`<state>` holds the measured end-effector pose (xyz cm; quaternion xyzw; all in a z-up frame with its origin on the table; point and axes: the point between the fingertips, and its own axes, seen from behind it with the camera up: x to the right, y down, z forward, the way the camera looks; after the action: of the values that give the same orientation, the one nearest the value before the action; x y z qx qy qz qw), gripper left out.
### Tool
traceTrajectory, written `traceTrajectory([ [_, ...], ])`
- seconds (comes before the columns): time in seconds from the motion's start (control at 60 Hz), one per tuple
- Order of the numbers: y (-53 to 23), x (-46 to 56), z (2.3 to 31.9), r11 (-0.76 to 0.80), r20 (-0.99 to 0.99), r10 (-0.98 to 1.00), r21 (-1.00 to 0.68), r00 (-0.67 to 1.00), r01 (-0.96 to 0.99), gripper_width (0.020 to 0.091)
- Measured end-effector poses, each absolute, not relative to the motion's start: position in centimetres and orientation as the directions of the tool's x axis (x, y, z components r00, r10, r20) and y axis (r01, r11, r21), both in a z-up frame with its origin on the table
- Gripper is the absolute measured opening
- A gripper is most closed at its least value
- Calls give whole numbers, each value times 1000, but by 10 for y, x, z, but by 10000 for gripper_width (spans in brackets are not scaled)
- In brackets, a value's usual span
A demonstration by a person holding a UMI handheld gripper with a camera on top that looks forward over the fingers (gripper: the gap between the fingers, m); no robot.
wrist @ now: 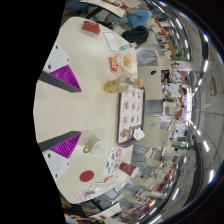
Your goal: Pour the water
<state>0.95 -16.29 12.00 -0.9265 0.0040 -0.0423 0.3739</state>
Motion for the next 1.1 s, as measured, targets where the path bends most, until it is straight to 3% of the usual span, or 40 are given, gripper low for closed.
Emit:
traceTrajectory([
  [0.017, -163, -7, 100, -720, 75, -47, -694, 996, 18, 824],
  [0.083, -165, -7, 94, -719, 78, -68, -695, 995, 5, 826],
  [0.1, -162, 7, 109, -719, 82, -72, -695, 994, 6, 823],
  [0.367, -163, 58, 118, -710, 140, -124, -704, 982, 11, 820],
  [0.583, -148, 6, 116, -683, 87, -62, -730, 994, 21, 827],
  [0.783, -92, -74, 104, -592, 34, 35, -804, 999, 48, 824],
  [1.1, 38, -109, 72, -427, 12, 20, -904, 1000, 19, 816],
])
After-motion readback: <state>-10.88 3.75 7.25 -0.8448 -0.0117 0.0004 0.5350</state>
